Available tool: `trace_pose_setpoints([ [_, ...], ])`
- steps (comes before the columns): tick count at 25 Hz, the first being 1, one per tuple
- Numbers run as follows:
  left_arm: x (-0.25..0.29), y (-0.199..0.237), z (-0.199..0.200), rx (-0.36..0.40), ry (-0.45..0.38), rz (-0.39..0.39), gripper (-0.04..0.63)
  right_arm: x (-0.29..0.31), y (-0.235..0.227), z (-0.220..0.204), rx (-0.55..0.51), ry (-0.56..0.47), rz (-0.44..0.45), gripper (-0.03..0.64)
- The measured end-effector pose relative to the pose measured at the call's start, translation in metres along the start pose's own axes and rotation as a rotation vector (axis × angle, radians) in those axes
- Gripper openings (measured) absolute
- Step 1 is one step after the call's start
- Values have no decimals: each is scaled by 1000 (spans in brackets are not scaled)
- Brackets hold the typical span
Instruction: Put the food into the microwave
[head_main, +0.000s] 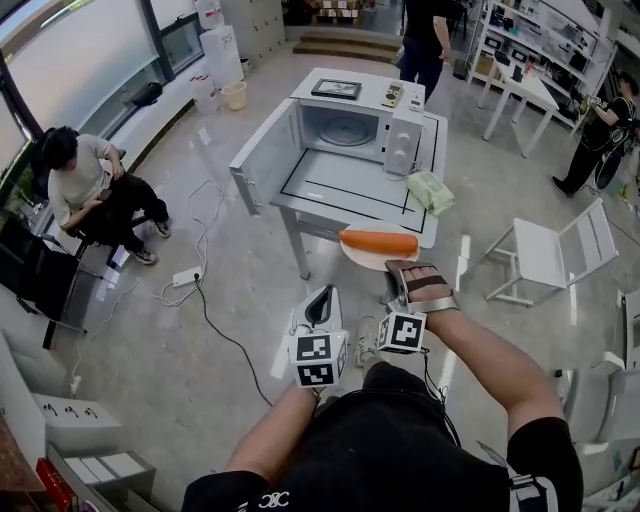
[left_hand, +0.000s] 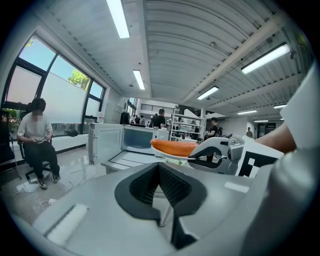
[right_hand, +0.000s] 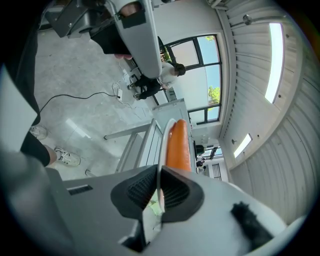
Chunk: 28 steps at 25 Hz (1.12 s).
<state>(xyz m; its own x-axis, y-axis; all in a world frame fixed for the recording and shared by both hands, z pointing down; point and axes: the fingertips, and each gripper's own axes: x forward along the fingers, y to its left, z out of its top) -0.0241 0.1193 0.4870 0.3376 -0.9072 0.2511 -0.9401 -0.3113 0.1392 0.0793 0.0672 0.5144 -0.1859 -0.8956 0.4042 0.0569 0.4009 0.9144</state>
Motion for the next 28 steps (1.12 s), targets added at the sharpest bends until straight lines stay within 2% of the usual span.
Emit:
trace_pose_setpoints([
  [11,37,15,20,36,-18,-5,9,36,-15,-3,-12,-9,-13,23],
  [17,72,23,35,72,-33,-4,9,68,-28,-6,-4,-18,-19,23],
  [28,144,49,59,74,-44,23,9,140,-59,-15,-9,-48,-14,23],
])
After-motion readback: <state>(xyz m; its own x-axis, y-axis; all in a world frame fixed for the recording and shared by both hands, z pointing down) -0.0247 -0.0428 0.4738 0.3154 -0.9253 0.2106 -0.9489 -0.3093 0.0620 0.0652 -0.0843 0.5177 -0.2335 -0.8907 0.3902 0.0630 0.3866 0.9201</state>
